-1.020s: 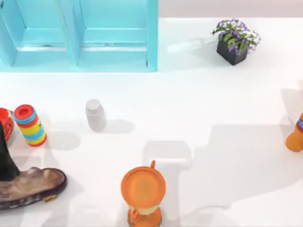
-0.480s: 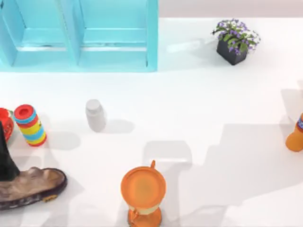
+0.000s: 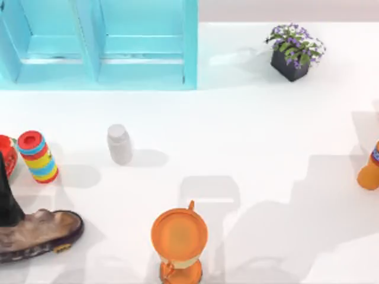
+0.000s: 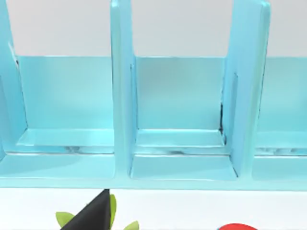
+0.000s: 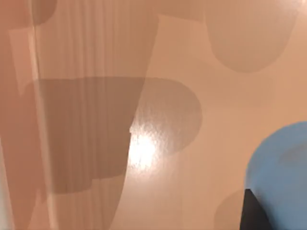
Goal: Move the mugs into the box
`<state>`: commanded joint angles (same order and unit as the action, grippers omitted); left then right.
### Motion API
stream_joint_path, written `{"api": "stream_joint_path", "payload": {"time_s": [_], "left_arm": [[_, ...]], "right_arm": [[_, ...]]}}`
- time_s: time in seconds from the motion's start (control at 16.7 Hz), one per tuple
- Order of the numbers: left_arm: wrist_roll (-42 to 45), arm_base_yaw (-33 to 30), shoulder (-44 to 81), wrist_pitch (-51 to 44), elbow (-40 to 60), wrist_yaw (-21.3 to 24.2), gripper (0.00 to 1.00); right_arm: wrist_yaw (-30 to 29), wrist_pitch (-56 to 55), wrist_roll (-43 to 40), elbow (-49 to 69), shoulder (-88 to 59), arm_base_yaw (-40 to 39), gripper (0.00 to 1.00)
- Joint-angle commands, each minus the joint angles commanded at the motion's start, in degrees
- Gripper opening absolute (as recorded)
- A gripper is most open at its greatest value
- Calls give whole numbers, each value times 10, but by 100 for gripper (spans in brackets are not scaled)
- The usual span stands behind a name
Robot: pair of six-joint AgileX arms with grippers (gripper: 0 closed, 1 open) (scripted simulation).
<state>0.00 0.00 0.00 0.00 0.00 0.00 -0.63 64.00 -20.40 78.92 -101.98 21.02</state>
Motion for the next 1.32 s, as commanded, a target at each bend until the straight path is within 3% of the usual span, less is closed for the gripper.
{"api": "stream_joint_path", "payload": {"time_s": [0.3, 1.08, 1.32], "left_arm": [[0, 0, 0, 0, 0, 0, 100], [0, 0, 0, 0, 0, 0, 100], [0, 0, 0, 0, 0, 0, 100]], "right_arm": [[0, -12, -2, -11, -4, 3, 0], [0, -12, -2, -11, -4, 3, 98], [0, -12, -2, -11, -4, 3, 100]]}}
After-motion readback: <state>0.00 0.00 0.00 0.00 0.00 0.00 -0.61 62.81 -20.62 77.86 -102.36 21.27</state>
